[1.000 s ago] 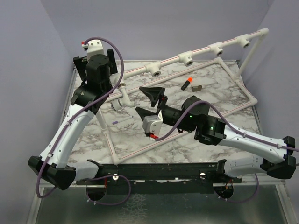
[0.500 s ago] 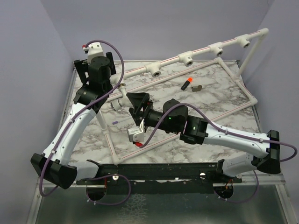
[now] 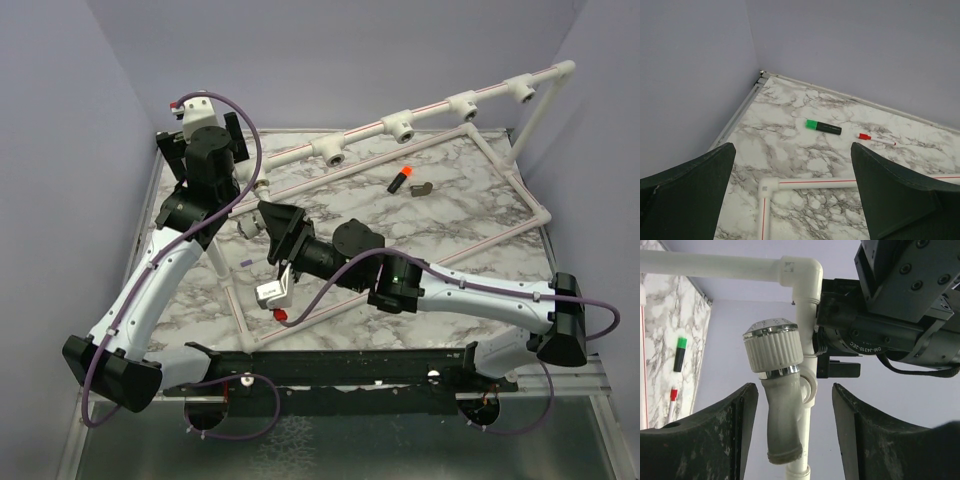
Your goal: Install the water faucets
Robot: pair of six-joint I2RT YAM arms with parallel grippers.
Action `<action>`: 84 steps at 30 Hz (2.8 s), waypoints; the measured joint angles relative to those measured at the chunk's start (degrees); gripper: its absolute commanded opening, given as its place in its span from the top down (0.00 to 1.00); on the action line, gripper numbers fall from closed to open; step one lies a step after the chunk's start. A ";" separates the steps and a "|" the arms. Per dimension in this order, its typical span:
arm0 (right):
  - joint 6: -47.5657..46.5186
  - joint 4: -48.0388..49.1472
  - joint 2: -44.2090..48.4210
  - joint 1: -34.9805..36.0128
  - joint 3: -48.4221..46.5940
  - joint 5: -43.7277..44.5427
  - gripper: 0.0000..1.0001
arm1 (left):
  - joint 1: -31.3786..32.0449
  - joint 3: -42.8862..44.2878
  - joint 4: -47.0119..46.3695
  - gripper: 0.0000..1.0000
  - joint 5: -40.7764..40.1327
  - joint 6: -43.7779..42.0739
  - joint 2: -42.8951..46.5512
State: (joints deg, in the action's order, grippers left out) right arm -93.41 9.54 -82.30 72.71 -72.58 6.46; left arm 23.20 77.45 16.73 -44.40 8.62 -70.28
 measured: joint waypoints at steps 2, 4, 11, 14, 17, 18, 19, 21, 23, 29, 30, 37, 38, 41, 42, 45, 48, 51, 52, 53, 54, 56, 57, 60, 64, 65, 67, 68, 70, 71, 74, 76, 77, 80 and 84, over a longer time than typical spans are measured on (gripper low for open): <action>-0.72 0.31 -0.59 0.13 0.00 0.37 0.42 | 0.00 -0.09 -0.02 0.01 0.11 0.26 0.11; -1.14 0.50 -1.16 0.31 0.00 0.72 0.48 | 0.00 -0.13 -0.04 0.01 0.20 0.42 0.13; -1.05 2.38 -1.84 1.01 0.39 2.14 0.78 | 0.00 -0.13 -0.09 0.01 0.50 0.59 0.13; -0.42 4.85 -1.84 1.38 1.51 3.13 0.97 | 0.00 -0.20 -0.09 0.01 0.55 0.63 0.22; 1.29 8.66 -1.90 1.86 3.21 4.28 0.99 | 0.00 -0.33 -0.11 0.01 0.57 0.70 0.37; 2.01 10.19 -1.92 1.97 3.85 4.68 0.99 | 0.00 -0.33 -0.11 0.01 0.57 0.74 0.39; 2.75 11.87 -1.92 2.03 4.57 4.92 0.99 | 0.00 -0.33 -0.07 0.01 0.61 0.81 0.42; 4.83 15.34 -1.95 2.21 5.97 5.42 0.99 | 0.00 -0.33 -0.04 0.01 0.70 0.87 0.42; 7.43 19.15 -2.08 2.32 7.28 5.92 0.99 | 0.00 -0.33 0.07 0.01 0.90 1.11 0.44; 18.05 31.67 -3.15 2.69 11.08 7.54 0.99 | 0.02 -0.33 0.44 0.01 1.53 1.84 0.55; 19.76 33.27 -3.39 2.75 11.34 7.96 0.99 | 0.02 -0.33 0.48 0.01 1.55 1.90 0.55; 35.95 43.95 -5.81 3.45 11.85 14.47 0.99 | 0.00 -0.33 0.48 0.01 1.57 2.23 0.55; 38.66 44.72 -5.90 3.56 11.85 15.32 0.99 | 0.00 -0.33 0.48 0.01 1.60 2.34 0.55; 46.84 46.47 -6.10 3.76 11.78 17.92 0.99 | 0.00 -0.33 0.50 0.01 1.60 2.47 0.55; 49.79 47.01 -6.21 3.87 11.63 19.02 0.99 | 0.00 -0.33 0.48 0.01 1.60 2.54 0.55; 58.62 48.09 -6.54 4.20 10.86 22.58 0.99 | 0.02 -0.33 0.46 0.01 1.62 2.78 0.55; 67.41 49.16 -6.78 4.39 10.51 25.94 1.00 | 0.07 -0.33 0.44 0.01 1.64 2.93 0.55; 76.65 48.94 -7.02 4.61 9.62 29.64 1.00 | 0.07 -0.33 0.37 0.01 1.60 3.04 0.55; 80.46 48.48 -7.02 4.63 9.25 31.04 1.00 | 0.07 -0.33 0.33 0.01 1.57 3.02 0.55; 84.15 47.78 -7.02 4.72 8.79 32.46 0.99 | 0.07 -0.33 0.26 0.01 1.46 3.04 0.55; 87.91 46.97 -6.99 4.83 8.31 33.92 0.99 | 0.04 -0.33 0.24 0.01 1.33 3.02 0.55; 95.69 44.72 -6.86 4.98 7.41 36.89 0.99 | 0.07 -0.39 0.02 0.01 0.81 2.99 0.55; 99.56 43.23 -6.71 5.03 6.93 38.05 1.00 | 0.13 -0.46 -0.13 0.01 0.33 2.99 0.55; 110.53 37.33 -5.86 5.14 5.33 41.57 1.00 | 0.44 -0.83 -0.92 0.01 -0.48 2.69 0.55; 125.70 26.40 -4.68 5.31 2.49 45.48 1.00 | 0.81 -1.46 -2.05 0.01 -1.38 2.25 0.87; 129.57 23.37 -4.35 5.31 1.75 46.25 0.99 | 0.90 -1.53 -2.14 0.01 -1.55 2.21 0.92; 137.26 18.23 -3.76 5.33 0.76 47.34 1.00 | 1.38 -1.64 -2.32 0.01 -2.19 1.99 0.96; 140.98 15.89 -3.48 5.33 0.37 47.80 1.00 | 1.60 -1.64 -2.32 0.01 -2.51 1.88 0.96; 148.47 11.76 -3.04 5.33 -0.24 48.35 1.00 | 1.84 -1.64 -2.29 0.01 -2.89 1.81 0.98; 151.69 10.10 -2.86 5.33 -0.46 48.50 1.00 | 2.03 -1.66 -2.29 0.01 -3.19 1.73 1.01; 160.74 5.92 -2.36 5.33 -0.57 48.54 0.99 | 2.49 -1.84 -2.38 0.01 -3.91 1.44 1.20; 166.40 3.72 -2.21 5.33 -0.59 48.35 1.00 | 2.69 -2.01 -2.49 0.01 -4.31 1.38 1.38; 168.82 2.80 -2.16 5.31 -0.61 48.06 1.00 | 2.75 -2.10 -2.58 0.01 -4.44 1.29 1.44; 173.57 1.07 -1.95 5.09 -0.68 46.97 0.96 | 2.84 -2.32 -2.93 0.01 -4.59 1.11 1.55; 175.60 -0.15 -1.46 4.79 -0.66 45.90 0.78 | 2.95 -2.45 -3.15 0.01 -4.74 0.98 1.60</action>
State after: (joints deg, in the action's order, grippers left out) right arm 82.19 9.39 -83.77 77.49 -73.23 52.36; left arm 26.15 75.00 13.58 -49.15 9.61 -68.69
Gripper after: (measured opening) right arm 0.331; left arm 0.988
